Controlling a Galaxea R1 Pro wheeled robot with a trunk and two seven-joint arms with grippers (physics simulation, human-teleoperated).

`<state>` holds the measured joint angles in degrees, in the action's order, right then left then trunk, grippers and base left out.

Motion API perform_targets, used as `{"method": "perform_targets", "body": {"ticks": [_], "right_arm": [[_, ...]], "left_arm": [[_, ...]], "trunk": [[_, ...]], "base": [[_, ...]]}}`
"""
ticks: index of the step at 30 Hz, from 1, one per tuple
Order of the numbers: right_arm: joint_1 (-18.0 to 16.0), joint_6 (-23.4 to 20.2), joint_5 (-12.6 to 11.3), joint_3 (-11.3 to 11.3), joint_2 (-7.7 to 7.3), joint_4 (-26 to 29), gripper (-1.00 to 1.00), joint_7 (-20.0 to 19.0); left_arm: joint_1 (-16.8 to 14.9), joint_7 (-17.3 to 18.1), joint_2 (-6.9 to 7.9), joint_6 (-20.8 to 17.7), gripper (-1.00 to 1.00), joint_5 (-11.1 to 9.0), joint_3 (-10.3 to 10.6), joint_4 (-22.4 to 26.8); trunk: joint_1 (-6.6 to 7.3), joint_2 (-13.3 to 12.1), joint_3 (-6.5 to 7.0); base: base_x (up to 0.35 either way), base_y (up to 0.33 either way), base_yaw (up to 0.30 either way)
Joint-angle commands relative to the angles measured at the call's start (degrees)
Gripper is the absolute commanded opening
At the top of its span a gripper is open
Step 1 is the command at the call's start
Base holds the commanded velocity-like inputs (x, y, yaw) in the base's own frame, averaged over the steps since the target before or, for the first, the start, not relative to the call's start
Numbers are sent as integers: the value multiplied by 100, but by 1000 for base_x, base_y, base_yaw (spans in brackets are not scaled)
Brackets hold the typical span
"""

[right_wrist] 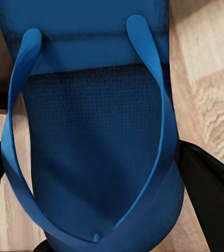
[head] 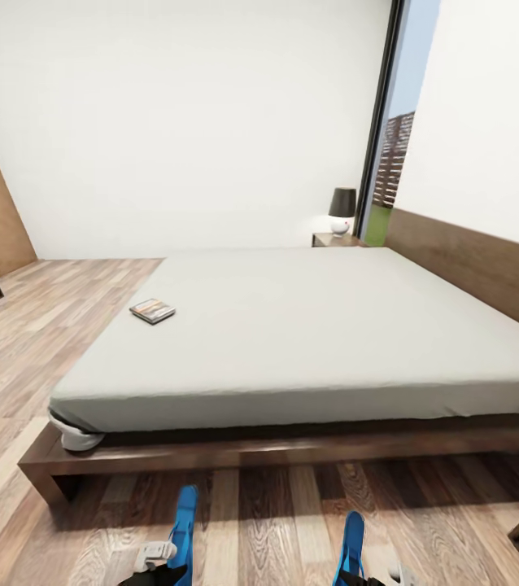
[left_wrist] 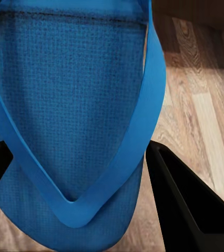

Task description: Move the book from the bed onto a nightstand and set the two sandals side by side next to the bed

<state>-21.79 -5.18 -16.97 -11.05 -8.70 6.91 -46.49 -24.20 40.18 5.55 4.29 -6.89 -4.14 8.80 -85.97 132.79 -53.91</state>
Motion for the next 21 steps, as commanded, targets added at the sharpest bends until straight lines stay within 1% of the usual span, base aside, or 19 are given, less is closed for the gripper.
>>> {"method": "perform_targets", "body": {"ticks": [1, 3, 6, 21], "right_arm": [[-1, -62, -8, -46, 0, 3, -100, -27], [-1, -62, -8, -46, 0, 3, -100, -27], [-1, -62, -8, -46, 0, 3, -100, -27], [-1, -62, -7, -46, -2, 11, -100, -27]], "left_arm": [[-5, 34, -2, 12, -100, 21, -43, -10], [-5, 34, -2, 11, -100, 21, -43, -10], [-5, 34, -2, 11, -100, 21, -43, -10], [-5, 34, -2, 14, -100, 12, -53, 0]], "trunk": [[1, 2, -5], [1, 2, -5], [1, 2, -5], [1, 2, -5]], "base": [[0, 0, 218], [0, 0, 171], [0, 0, 62], [0, 0, 3]]}}
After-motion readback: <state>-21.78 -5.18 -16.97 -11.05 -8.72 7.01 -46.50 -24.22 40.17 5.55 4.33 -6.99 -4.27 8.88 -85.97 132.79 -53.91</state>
